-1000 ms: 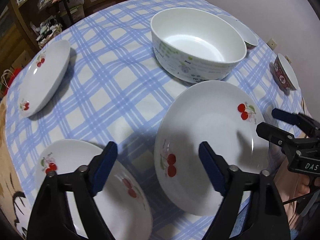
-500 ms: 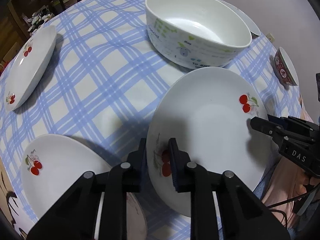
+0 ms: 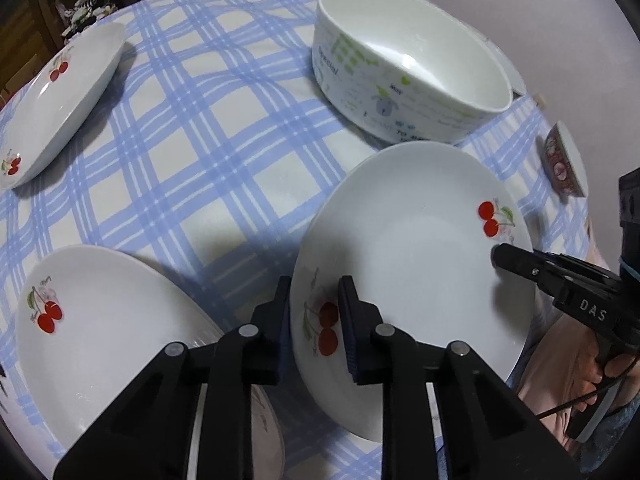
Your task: Organize plates and bowls
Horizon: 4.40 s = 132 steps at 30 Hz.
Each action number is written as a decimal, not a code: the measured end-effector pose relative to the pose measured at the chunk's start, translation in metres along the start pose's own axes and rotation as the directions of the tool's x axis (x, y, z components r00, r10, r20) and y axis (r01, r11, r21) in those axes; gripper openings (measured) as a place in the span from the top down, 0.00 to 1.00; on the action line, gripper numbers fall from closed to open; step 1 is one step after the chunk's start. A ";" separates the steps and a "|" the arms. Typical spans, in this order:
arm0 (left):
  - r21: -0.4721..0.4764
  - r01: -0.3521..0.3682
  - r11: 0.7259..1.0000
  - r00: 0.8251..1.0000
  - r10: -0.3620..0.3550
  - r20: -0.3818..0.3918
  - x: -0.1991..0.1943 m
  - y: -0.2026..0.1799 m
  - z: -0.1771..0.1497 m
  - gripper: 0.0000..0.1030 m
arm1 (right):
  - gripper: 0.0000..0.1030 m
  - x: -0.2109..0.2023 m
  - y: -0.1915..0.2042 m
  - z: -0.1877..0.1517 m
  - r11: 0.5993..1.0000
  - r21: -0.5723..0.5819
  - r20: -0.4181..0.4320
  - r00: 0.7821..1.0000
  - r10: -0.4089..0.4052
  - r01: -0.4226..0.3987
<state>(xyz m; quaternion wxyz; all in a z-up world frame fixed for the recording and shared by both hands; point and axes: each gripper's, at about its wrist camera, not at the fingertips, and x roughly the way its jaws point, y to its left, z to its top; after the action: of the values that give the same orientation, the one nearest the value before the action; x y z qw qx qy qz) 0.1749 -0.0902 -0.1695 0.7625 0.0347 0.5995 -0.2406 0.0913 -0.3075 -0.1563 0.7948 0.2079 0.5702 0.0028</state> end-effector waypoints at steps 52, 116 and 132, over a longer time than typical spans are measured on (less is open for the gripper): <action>-0.261 -0.182 0.948 0.959 0.230 0.166 -0.140 0.077 -0.057 0.81 | 0.88 -0.041 0.130 0.005 0.959 -0.220 0.114 0.971 0.209 -0.180; -0.440 -0.227 0.869 0.973 0.224 -0.059 -0.095 0.164 -0.087 0.78 | 0.90 0.039 0.179 -0.016 0.952 -0.270 0.044 0.985 0.164 -0.146; -0.453 -0.252 0.855 0.959 0.284 0.003 -0.115 0.160 -0.089 0.70 | 0.90 0.018 0.167 -0.013 0.959 -0.251 0.098 0.982 0.161 -0.132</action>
<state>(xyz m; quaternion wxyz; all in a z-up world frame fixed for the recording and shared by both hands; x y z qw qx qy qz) 0.1413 0.1185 -0.1250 0.7964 -0.0671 0.6009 0.0116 0.1249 -0.1466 -0.1207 0.8439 0.1504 0.5010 0.1194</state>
